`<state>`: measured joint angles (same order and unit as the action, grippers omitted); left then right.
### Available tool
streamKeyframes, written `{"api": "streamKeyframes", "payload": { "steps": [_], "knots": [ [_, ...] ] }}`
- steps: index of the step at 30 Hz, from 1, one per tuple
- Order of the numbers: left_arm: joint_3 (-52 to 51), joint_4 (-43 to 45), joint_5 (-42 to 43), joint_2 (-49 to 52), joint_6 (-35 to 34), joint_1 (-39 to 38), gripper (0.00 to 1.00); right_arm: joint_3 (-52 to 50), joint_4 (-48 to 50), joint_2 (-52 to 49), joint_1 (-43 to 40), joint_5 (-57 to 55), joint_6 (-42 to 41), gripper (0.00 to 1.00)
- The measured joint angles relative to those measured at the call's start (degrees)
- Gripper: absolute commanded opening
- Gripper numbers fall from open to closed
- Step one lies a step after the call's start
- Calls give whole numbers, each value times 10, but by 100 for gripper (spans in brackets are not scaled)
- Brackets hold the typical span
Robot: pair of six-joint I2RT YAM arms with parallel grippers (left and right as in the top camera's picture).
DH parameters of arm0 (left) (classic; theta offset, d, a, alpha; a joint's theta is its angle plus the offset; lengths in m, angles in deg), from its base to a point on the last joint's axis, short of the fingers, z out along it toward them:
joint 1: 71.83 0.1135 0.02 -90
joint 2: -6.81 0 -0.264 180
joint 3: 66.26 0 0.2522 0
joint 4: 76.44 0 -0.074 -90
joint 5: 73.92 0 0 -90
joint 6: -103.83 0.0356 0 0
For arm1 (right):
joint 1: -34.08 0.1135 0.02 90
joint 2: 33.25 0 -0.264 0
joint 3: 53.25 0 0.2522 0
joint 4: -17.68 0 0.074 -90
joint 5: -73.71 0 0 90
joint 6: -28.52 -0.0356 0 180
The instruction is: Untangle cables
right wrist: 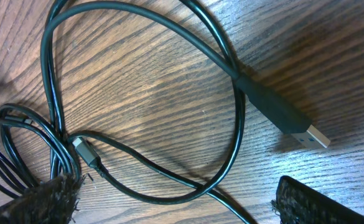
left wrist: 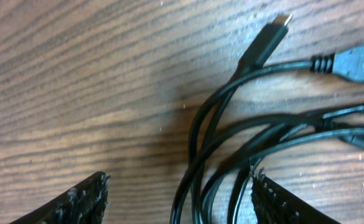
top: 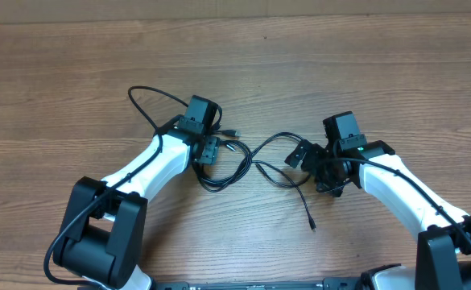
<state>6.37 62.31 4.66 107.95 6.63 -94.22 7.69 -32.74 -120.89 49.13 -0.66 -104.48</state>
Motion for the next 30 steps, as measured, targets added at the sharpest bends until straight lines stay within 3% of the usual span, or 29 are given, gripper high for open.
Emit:
{"api": "streamKeyframes", "payload": {
  "steps": [11,18,20,22,26,30],
  "knots": [
    [-17,55,0,0,14,0,77,0,0,0,0,0,0,100],
    [-44,102,0,0,15,0,57,0,0,0,0,-7,0,100],
    [-45,112,-5,0,14,0,37,0,0,0,0,-10,0,100],
    [-45,123,-17,0,14,1,27,0,0,0,0,-11,0,100],
    [-45,125,-53,0,-8,10,21,0,-1,0,0,-11,0,100],
    [-45,125,-71,0,-38,38,22,0,-1,0,0,-12,0,100]
  ]
}}
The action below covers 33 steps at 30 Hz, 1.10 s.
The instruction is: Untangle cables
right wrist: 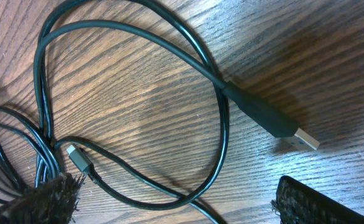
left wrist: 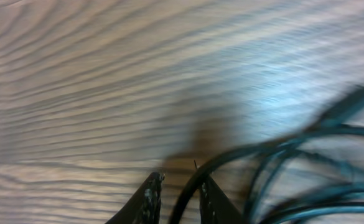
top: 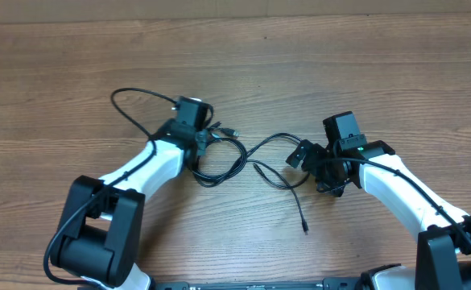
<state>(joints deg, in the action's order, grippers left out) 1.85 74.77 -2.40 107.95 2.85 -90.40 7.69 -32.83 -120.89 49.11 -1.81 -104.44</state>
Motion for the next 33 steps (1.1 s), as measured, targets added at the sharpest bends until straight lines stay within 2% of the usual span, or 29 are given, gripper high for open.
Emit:
{"api": "streamKeyframes", "payload": {
  "steps": [2,7,11,17,21,26,33],
  "knots": [
    [0,-2,4,0,-8,12,26,0,0,0,0,-1,0,100],
    [0,-3,57,0,-5,22,21,0,0,0,0,-2,-1,100],
    [0,7,140,0,28,22,35,0,0,0,0,-3,0,100],
    [0,18,205,0,66,22,39,0,0,0,0,-3,0,100],
    [0,18,211,0,78,22,37,0,0,0,0,-3,0,100],
    [0,26,201,0,84,22,42,0,0,0,0,-3,0,100],
    [0,49,190,17,85,22,40,0,0,0,0,-3,0,100]
  ]
}}
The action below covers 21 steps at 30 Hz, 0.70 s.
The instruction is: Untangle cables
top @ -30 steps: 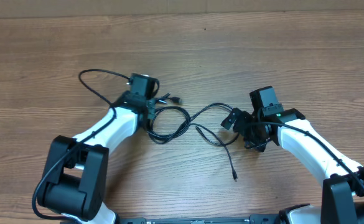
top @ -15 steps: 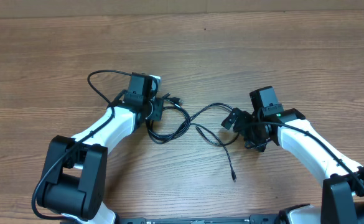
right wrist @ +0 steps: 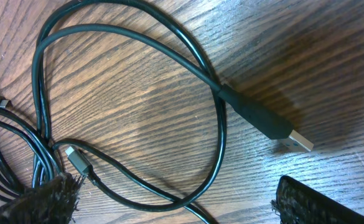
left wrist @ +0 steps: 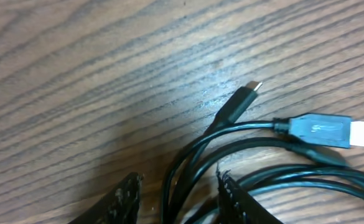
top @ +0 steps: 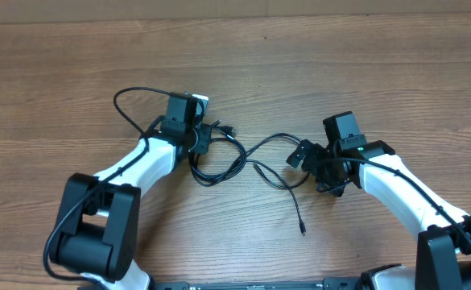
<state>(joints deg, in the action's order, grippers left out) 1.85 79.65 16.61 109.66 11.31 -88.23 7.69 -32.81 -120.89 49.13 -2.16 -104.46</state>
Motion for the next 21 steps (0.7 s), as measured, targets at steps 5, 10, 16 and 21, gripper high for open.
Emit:
{"api": "streamKeyframes", "payload": {
  "steps": [5,10,16,21],
  "knots": [
    [3,12,-10,31,1,0,14,0,0,0,0,0,0,100],
    [7,13,-17,33,10,0,4,0,-4,0,0,0,0,100],
    [31,-50,-16,33,10,0,4,0,-21,0,13,-6,2,100],
    [56,-140,-16,16,-3,0,4,0,-19,0,42,-7,6,100]
  ]
}}
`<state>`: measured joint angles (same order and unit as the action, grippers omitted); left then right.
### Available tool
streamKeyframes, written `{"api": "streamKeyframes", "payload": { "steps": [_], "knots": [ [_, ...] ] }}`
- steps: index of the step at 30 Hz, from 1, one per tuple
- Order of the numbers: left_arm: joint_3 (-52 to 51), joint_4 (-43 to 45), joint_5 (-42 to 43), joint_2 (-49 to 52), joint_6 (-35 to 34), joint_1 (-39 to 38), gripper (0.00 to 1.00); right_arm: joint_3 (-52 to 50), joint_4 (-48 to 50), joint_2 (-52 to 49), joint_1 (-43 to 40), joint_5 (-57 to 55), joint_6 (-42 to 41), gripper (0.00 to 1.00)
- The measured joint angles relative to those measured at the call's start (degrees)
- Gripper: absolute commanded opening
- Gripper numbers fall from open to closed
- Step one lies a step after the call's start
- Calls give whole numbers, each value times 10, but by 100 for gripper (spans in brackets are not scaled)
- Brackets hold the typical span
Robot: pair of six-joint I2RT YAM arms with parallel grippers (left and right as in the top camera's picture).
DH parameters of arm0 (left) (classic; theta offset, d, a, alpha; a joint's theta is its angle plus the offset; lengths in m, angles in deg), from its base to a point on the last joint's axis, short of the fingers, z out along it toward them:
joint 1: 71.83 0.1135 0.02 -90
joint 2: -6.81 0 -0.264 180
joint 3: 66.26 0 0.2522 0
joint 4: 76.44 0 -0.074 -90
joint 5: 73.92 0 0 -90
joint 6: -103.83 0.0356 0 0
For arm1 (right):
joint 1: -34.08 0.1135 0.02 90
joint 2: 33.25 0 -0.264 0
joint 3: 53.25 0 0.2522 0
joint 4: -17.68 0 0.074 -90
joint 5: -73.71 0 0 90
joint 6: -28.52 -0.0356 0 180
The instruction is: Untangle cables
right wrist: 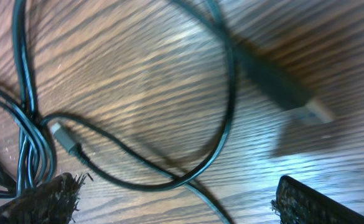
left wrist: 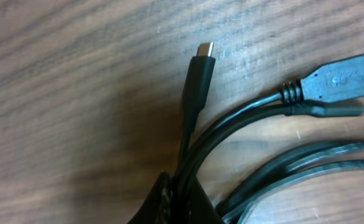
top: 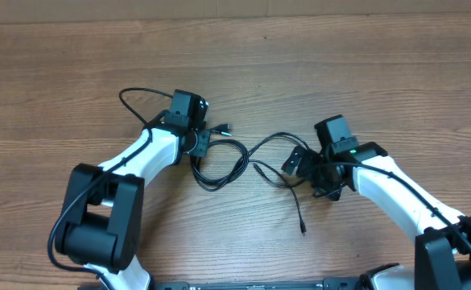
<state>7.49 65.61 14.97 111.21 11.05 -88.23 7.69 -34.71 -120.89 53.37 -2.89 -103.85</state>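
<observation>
Black cables (top: 219, 161) lie tangled in the middle of the wooden table, one loose end trailing toward the front (top: 302, 229). My left gripper (left wrist: 180, 190) is shut on two black strands of the bundle. Just beyond it lie a USB-C plug (left wrist: 199, 71) and a larger plug (left wrist: 346, 78). In the overhead view the left gripper (top: 196, 143) sits at the tangle's left side. My right gripper (right wrist: 175, 202) is open above a cable loop (right wrist: 228, 124), with a blurred USB-A plug (right wrist: 287, 93) and a small connector (right wrist: 66, 140) beyond its fingers (right wrist: 45, 199).
A cable loop (top: 134, 101) arcs out to the left behind the left wrist. Bare wooden table (top: 340, 64) surrounds the tangle. Both white arms reach in from the front edge.
My left gripper's jaws were slightly apart around the strands and are now shut on them. The right wrist has shifted a little left; its gripper is still open.
My left gripper first stood wide open over the cable bundle. A second later it sat further left, its jaws close around one strand. Then they were slightly apart, and now they are shut on two strands. The right gripper stayed open over its loop throughout.
</observation>
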Motion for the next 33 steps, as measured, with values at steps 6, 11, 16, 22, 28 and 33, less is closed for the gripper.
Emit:
{"api": "streamKeyframes", "payload": {
  "steps": [6,11,16,22,28,33],
  "knots": [
    [34,-54,23,-88,-30,0,4,0,26,0,50,1,1,100],
    [46,-54,78,-163,-37,0,4,0,43,0,68,3,-27,100],
    [47,-54,151,-187,-35,0,4,0,75,0,74,19,-46,100],
    [47,-57,187,-187,-49,0,5,0,115,0,95,67,-38,100],
    [47,-58,176,-187,-171,0,4,0,157,0,104,129,-51,100],
    [47,-58,174,-187,-272,0,4,0,207,0,104,142,-62,100]
  ]
}}
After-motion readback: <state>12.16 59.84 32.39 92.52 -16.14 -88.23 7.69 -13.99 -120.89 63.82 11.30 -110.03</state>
